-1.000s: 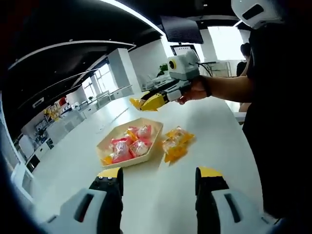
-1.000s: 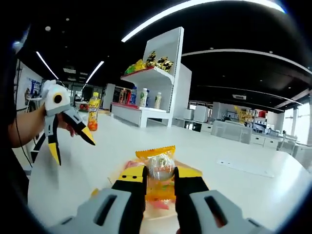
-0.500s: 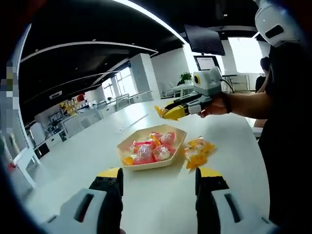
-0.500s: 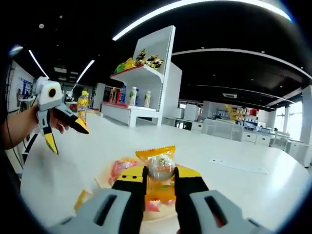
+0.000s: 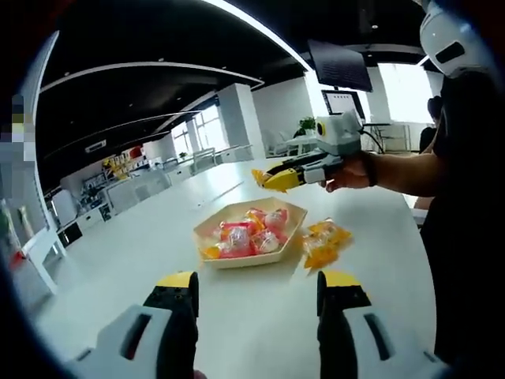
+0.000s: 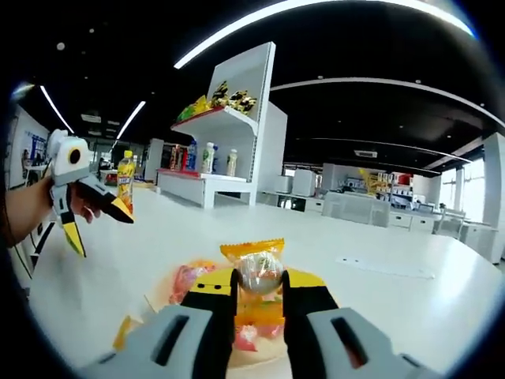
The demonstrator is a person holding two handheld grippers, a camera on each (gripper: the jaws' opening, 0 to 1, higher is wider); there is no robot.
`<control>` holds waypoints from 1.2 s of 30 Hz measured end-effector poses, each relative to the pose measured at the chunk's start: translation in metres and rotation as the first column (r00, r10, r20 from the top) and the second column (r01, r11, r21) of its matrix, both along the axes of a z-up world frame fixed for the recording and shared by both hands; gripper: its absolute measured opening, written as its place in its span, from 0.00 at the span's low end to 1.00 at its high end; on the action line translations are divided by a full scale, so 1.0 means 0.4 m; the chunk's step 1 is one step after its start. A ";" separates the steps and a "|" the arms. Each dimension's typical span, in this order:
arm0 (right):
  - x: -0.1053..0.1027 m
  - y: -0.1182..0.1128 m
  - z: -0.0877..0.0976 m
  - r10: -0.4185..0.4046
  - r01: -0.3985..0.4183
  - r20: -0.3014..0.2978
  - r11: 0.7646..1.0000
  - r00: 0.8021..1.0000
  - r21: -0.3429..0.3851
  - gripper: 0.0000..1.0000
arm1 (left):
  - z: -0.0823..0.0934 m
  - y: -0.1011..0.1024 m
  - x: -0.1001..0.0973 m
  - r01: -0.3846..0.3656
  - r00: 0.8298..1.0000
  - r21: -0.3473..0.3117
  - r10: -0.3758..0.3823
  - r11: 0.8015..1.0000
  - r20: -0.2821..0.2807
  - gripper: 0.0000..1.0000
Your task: Pick up the marshmallows scattered on the table and place them into the bowl on the table
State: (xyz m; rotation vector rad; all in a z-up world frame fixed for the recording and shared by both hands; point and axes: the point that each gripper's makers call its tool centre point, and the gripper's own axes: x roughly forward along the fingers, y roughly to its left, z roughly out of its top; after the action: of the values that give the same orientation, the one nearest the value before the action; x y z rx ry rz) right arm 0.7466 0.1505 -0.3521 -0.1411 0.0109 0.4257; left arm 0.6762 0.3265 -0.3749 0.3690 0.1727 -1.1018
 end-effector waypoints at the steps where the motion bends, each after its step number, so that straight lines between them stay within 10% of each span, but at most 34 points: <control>1: 0.002 0.000 0.001 -0.001 0.001 0.003 1.000 1.000 0.000 0.22 | 0.002 -0.001 0.000 0.000 1.000 -0.006 0.000 1.000 -0.002 0.59; 5: 0.010 -0.006 0.001 -0.019 0.019 0.005 1.000 1.000 0.009 0.24 | 0.006 -0.005 -0.002 0.004 1.000 -0.029 -0.004 1.000 -0.014 0.60; 10: 0.006 0.023 -0.023 0.045 -0.044 -0.040 0.998 0.998 0.044 0.82 | 0.002 -0.010 -0.011 0.018 0.999 -0.035 -0.019 0.999 -0.035 0.66; 36: -0.035 0.037 0.011 0.106 -0.096 -0.034 0.974 0.994 0.203 0.79 | -0.003 -0.025 -0.028 0.043 0.996 -0.063 -0.048 0.997 -0.072 0.73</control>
State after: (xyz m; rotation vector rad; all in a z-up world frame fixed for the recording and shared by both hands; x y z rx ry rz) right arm 0.7326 0.1652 -0.3477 0.0674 0.0048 0.5289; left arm 0.6651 0.3167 -0.3763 0.2788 0.1961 -1.1641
